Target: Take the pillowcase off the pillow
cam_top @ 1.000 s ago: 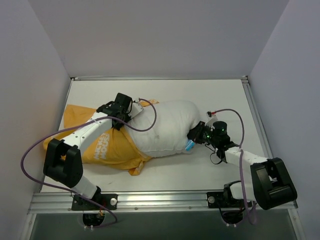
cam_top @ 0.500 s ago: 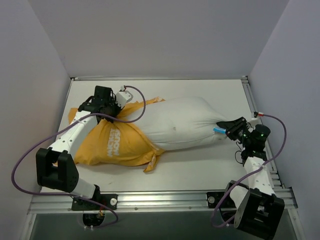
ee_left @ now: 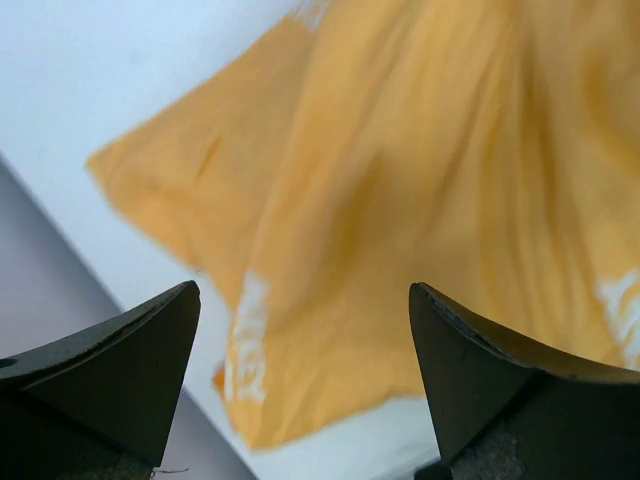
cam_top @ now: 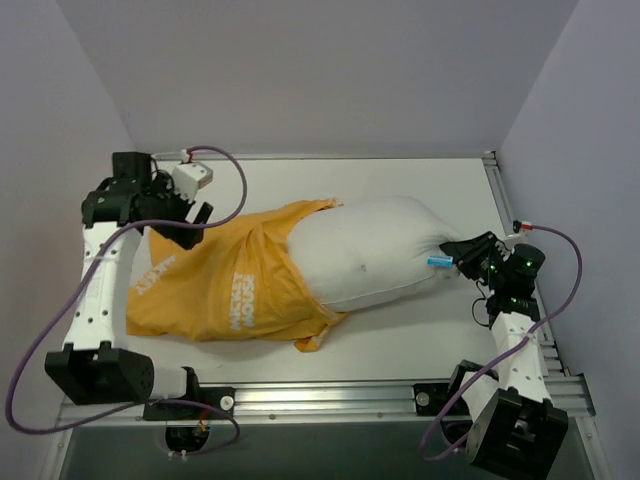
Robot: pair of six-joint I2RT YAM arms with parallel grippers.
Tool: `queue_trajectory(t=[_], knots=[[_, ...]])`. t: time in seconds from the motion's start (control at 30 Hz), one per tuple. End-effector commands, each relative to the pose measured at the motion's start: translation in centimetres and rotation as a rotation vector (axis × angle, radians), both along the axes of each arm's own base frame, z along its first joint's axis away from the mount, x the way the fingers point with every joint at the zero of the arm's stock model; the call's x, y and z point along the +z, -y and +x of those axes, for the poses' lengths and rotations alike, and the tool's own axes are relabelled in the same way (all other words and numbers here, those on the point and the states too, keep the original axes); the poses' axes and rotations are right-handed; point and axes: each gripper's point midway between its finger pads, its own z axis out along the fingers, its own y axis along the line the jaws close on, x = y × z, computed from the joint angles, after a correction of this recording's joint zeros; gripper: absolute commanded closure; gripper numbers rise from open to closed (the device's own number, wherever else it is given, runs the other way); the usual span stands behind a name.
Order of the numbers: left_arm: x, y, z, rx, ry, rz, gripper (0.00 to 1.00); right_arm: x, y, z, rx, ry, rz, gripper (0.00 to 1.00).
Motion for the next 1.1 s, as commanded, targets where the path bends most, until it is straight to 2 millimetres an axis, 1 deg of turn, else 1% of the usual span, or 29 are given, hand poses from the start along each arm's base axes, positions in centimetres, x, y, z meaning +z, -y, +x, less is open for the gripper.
queue_trajectory(t=[0.0,0.03,0.07,0.1,0.13,0.17,0.2,0.23,0.3,0.33,0.37,0.4,0.43,0.5,0.53,0.57,0.63,0.67,0.73,0.77,0.8,0.83,0.87,0.9,0.93,0.97,1.0,1.03,1.07], knots=[[0.8,-5.4,-7.1,0.112,-0.108,0.083,0.06,2.9,2.4,1.7,-0.115,0.083,-0.107,1.0],[0.0,-8.1,-8.3,0.203,-0.147,0.102,0.06,2.8,2.4,1.8,-0.117,0.08,-0.109,1.0],[-1.2,-9.6,-10.0,0.229,-0.216,0.126,0.06,2.7,2.4,1.8,-0.12,0.075,-0.109,1.0],[-3.3,-10.7,-11.8,0.258,-0.304,0.114,0.06,2.8,2.4,1.9,-0.12,0.077,-0.109,1.0],[-4.4,-11.6,-13.2,0.272,-0.356,0.096,0.06,2.6,2.3,2.0,-0.117,0.066,-0.105,1.0],[-5.5,-13.0,-15.6,0.279,-0.425,0.077,0.06,2.4,2.3,2.1,-0.116,0.061,-0.104,1.0],[-7.6,-12.8,-17.5,0.267,-0.504,0.052,0.06,2.7,2.3,2.3,-0.11,0.066,-0.106,1.0],[-8.4,-12.9,-18.6,0.26,-0.525,0.052,0.06,2.5,2.2,2.4,-0.105,0.058,-0.103,1.0],[-10.5,-13.2,-18.8,0.257,-0.511,0.082,0.06,2.6,2.1,2.6,-0.101,0.062,-0.104,1.0],[-12.7,-12.4,-19.7,0.252,-0.558,0.079,0.06,2.5,1.9,2.7,-0.096,0.062,-0.105,1.0],[-13.8,-13.1,-17.9,0.322,-0.509,0.106,0.06,2.5,1.8,2.7,-0.093,0.062,-0.105,1.0],[-14.9,-12.7,-16.8,0.317,-0.5,0.143,0.06,2.5,1.9,2.7,-0.094,0.061,-0.105,1.0],[-16.2,-13.0,-15.5,0.383,-0.504,0.144,0.06,2.4,1.8,2.7,-0.094,0.061,-0.105,1.0],[-16.6,-12.3,-13.5,0.414,-0.493,0.12,0.06,2.5,1.8,2.7,-0.09,0.061,-0.112,1.0],[-16.9,-12.0,-12.1,0.426,-0.481,0.074,0.06,2.5,1.8,2.6,-0.087,0.057,-0.114,1.0],[-16.1,-12.1,-10.8,0.478,-0.447,0.044,0.06,2.7,1.8,2.6,-0.085,0.061,-0.119,1.0],[-16.0,-12.6,-9.0,0.505,-0.396,0.034,0.06,2.7,1.7,2.5,-0.081,0.059,-0.128,1.0],[-16.3,-12.7,-8.8,0.527,-0.395,0.033,0.06,2.5,1.8,2.5,-0.084,0.055,-0.131,1.0],[-17.9,-13.0,-8.3,0.538,-0.43,0.053,0.06,2.3,1.8,2.4,-0.083,0.05,-0.136,1.0],[-18.6,-13.3,-8.5,0.548,-0.458,0.079,0.06,2.2,1.8,2.5,-0.084,0.047,-0.137,1.0],[-19.6,-13.1,-8.8,0.543,-0.49,0.088,0.06,2.1,1.9,2.5,-0.085,0.046,-0.139,1.0],[-21.1,-12.9,-8.9,0.527,-0.527,0.102,0.06,2.1,1.9,2.6,-0.085,0.043,-0.138,1.0],[-21.8,-13.1,-9.1,0.53,-0.543,0.136,0.06,2.1,2.0,2.6,-0.086,0.043,-0.14,1.0],[-22.9,-12.8,-9.6,0.522,-0.565,0.152,0.06,2.1,2.1,2.7,-0.091,0.04,-0.141,1.0],[-23.9,-13.2,-9.1,0.526,-0.552,0.183,0.04,2.0,2.1,2.6,-0.091,0.035,-0.143,1.0],[-24.5,-13.0,-9.1,0.514,-0.555,0.199,0.19,2.0,2.2,2.7,-0.096,0.035,-0.144,1.0],[-24.9,-13.0,-9.1,0.517,-0.558,0.203,0.37,1.9,2.2,2.6,-0.097,0.031,-0.143,1.0],[-25.4,-13.0,-9.0,0.519,-0.567,0.2,0.5,1.9,2.5,2.7,-0.106,0.029,-0.145,1.0],[-25.4,-13.0,-8.8,0.528,-0.561,0.19,0.85,1.9,2.5,2.7,-0.109,0.028,-0.14,1.0]])
